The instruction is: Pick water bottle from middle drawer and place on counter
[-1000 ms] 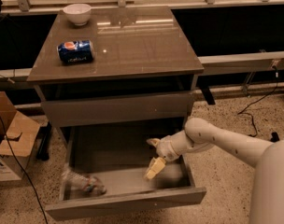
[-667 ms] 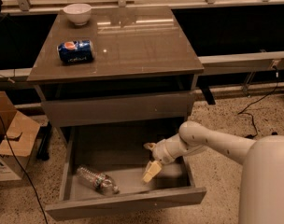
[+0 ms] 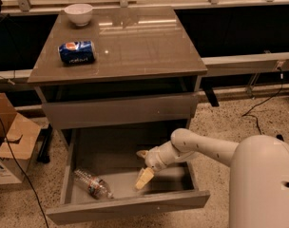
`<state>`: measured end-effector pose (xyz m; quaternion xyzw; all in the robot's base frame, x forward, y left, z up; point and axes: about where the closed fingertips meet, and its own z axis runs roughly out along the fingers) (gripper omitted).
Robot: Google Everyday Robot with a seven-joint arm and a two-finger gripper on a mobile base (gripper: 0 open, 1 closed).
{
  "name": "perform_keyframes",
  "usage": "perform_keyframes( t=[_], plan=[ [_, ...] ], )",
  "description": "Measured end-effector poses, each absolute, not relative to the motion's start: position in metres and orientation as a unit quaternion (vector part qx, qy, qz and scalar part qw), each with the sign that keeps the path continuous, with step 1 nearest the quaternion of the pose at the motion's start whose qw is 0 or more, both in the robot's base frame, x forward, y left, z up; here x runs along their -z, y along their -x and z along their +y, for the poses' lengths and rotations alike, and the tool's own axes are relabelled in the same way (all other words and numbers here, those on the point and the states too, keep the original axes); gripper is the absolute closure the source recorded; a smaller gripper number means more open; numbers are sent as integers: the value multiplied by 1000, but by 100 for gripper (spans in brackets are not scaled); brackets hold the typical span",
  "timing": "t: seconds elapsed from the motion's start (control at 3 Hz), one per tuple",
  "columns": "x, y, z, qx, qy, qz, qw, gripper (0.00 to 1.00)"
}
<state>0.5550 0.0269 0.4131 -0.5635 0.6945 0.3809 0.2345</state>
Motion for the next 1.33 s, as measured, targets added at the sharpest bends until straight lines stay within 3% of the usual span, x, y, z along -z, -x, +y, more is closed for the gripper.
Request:
perform_keyframes(
  t=[1.33],
  plan=[
    [-394,-554,156,-385,554,693,255,0]
  ],
)
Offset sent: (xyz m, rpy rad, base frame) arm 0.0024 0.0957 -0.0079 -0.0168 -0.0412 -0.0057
